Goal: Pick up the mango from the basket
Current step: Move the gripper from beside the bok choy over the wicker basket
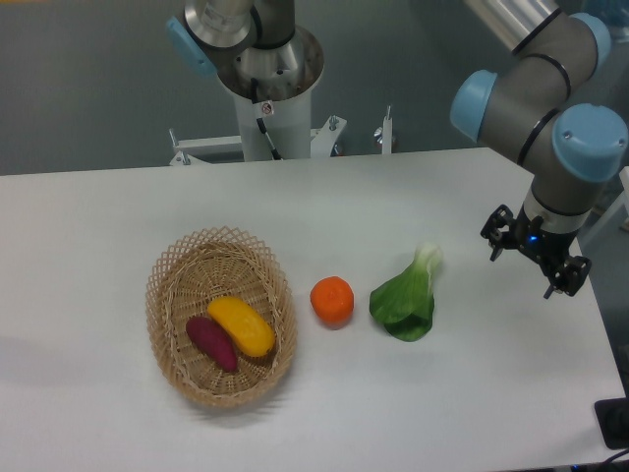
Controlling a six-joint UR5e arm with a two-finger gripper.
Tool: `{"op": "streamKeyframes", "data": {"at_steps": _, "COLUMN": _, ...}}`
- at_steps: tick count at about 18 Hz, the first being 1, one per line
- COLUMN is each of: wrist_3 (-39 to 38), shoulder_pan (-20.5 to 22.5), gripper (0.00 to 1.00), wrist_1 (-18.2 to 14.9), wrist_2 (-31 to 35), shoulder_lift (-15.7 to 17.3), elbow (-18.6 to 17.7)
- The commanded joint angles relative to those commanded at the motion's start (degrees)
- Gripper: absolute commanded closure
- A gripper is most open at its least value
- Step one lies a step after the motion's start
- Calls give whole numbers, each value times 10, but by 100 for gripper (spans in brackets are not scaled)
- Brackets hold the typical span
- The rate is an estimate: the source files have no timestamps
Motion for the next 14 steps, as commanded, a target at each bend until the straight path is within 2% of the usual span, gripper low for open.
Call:
{"op": "streamKeyframes", "data": {"at_steps": 6, "wrist_3": -37, "shoulder_pan": -27, "gripper": 0, "wrist_1": 0, "wrist_2": 3, "shoulder_lift": 1, "elbow": -4}}
{"op": "streamKeyframes", "data": {"at_steps": 10, "wrist_3": -107, "shoulder_pan": -53, "gripper": 0, "wrist_1": 0, "wrist_2": 3, "shoulder_lift": -2, "elbow": -4}}
{"op": "streamKeyframes", "data": {"at_steps": 14, "wrist_3": -154, "shoulder_pan": -80, "gripper": 0, "wrist_1": -19, "wrist_2": -16, "shoulder_lift": 7, "elbow": -22}}
